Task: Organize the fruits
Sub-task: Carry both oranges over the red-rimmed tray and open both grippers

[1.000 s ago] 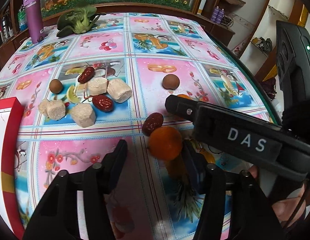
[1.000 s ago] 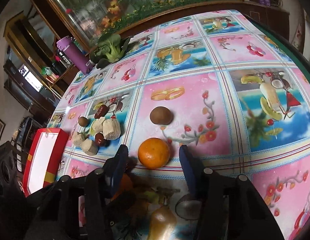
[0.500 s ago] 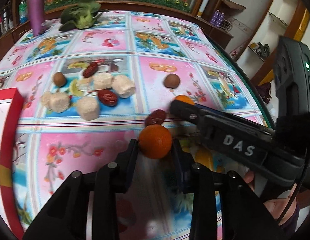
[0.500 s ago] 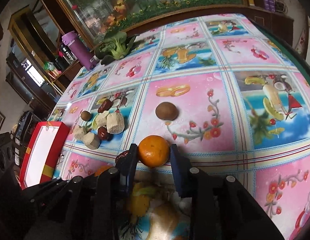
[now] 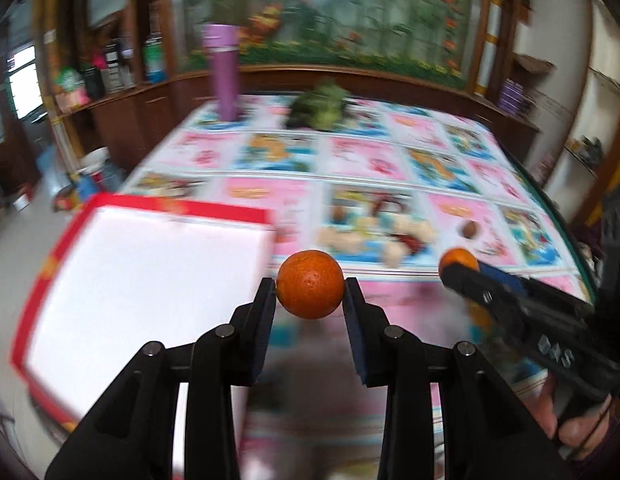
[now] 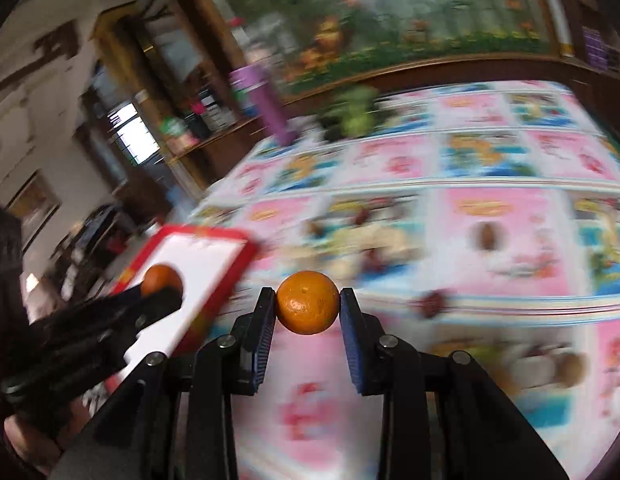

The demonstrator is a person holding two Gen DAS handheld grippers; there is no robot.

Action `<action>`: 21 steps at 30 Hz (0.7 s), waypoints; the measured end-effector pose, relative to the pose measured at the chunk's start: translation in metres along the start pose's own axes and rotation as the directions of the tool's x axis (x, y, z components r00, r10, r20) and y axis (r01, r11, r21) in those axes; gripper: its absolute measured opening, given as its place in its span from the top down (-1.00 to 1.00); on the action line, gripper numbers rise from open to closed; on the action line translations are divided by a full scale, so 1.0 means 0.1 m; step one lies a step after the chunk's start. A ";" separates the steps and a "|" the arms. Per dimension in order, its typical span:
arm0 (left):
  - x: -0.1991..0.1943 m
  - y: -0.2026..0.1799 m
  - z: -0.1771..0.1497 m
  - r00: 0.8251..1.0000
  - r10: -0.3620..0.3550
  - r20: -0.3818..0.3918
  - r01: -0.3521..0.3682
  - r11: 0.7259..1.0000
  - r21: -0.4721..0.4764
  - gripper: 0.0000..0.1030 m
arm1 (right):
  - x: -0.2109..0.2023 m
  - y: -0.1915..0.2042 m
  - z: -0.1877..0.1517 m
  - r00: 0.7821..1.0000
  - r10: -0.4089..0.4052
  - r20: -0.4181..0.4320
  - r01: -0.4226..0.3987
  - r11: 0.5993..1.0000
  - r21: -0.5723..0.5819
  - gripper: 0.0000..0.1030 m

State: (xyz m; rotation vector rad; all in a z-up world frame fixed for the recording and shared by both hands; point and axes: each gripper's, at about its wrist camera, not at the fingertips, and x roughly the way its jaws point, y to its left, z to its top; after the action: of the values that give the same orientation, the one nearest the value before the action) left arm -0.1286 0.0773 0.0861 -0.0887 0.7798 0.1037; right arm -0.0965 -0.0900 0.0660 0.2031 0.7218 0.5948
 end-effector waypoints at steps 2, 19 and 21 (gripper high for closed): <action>-0.05 0.27 -0.04 0.999 0.039 -0.004 -0.039 0.998 -0.040 0.30 | 0.11 0.27 -0.02 0.998 0.055 -0.022 -0.056 0.998 -0.025 0.39; 0.00 1.62 -0.48 0.957 0.270 -0.106 -0.285 0.943 -0.173 0.29 | 1.09 1.61 -0.42 0.956 0.125 -0.266 -0.184 0.960 -0.210 0.39; 0.04 1.64 -0.51 0.956 0.268 -0.122 -0.287 0.942 -0.173 0.29 | 1.18 1.63 -0.45 0.954 0.102 -0.282 -0.166 0.963 -0.213 0.38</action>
State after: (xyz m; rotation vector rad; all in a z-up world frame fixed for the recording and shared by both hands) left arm -0.1822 0.2345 0.0406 -0.1651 0.8756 0.4457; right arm -0.1282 0.1098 0.0278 -0.0503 0.8967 0.8436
